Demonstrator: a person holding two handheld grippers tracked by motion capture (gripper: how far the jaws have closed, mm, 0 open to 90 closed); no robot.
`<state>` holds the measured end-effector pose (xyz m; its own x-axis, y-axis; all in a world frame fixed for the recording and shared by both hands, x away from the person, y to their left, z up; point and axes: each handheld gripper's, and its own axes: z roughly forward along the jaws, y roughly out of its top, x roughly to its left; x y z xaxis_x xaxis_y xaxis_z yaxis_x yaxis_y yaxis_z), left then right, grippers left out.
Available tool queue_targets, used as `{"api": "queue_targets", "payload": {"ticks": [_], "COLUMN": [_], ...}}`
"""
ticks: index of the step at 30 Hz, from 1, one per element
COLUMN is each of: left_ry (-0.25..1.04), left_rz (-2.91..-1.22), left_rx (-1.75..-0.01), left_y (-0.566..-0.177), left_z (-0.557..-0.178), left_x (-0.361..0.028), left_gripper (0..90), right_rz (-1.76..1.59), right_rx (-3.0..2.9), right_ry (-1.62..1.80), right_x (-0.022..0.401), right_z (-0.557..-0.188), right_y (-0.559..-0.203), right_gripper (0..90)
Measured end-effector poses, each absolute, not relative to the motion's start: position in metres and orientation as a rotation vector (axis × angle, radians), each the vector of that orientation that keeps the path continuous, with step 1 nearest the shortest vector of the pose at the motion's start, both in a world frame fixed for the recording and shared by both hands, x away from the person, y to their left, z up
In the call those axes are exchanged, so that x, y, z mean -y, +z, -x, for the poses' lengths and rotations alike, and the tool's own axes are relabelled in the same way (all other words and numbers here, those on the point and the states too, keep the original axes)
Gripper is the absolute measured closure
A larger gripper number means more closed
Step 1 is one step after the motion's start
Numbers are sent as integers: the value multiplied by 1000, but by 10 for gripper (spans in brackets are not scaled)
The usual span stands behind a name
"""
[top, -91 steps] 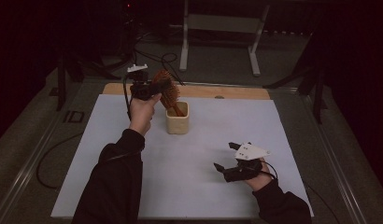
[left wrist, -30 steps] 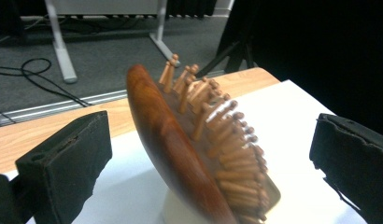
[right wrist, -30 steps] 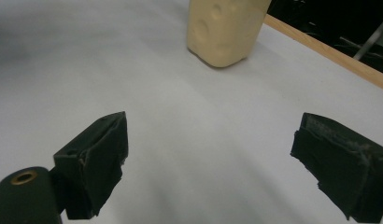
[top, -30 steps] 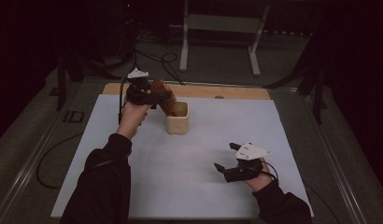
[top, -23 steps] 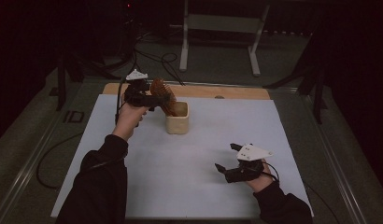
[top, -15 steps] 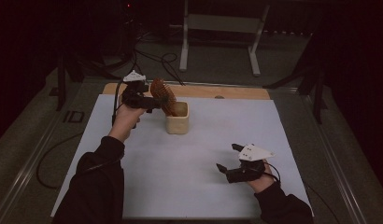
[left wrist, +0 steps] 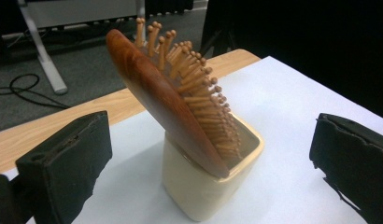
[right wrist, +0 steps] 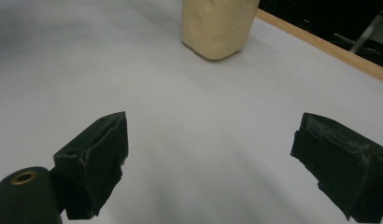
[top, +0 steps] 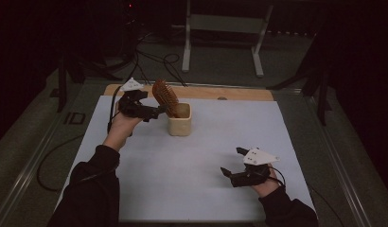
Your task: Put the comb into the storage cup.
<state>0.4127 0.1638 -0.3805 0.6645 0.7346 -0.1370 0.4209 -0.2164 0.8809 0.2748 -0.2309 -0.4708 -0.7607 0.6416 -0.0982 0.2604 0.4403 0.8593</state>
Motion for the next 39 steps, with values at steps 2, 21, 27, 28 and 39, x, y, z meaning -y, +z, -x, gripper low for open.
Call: {"api": "queue_targets", "payload": {"ticks": [2,21,27,28,39], "left_ry": [376,345,333,336,316], "left_rz": [-1850,-1859,-1876,-1873,-1888], "left_rx": [-908,-814,-770,-765,-764], "left_y": [-382,-402,-414,-416,-439], "left_z": [-409,-360,-343,-340,-311], "left_x": [-166,-197,-202,-203,-214], "left_gripper": [0,0,0,0,0], "right_rz": [-765,-768,-771,-773,-802], "right_rx": [-2285,-2288,-2288,-2290,-2276], "right_ry": [1256,1245,1243,1245,1257], "right_x": [231,239,239,239,245], "right_z": [-274,-269,-268,-268,-264], "right_y": [-471,-476,-477,-477,-477], "right_gripper": [97,97,97,97,97]}}
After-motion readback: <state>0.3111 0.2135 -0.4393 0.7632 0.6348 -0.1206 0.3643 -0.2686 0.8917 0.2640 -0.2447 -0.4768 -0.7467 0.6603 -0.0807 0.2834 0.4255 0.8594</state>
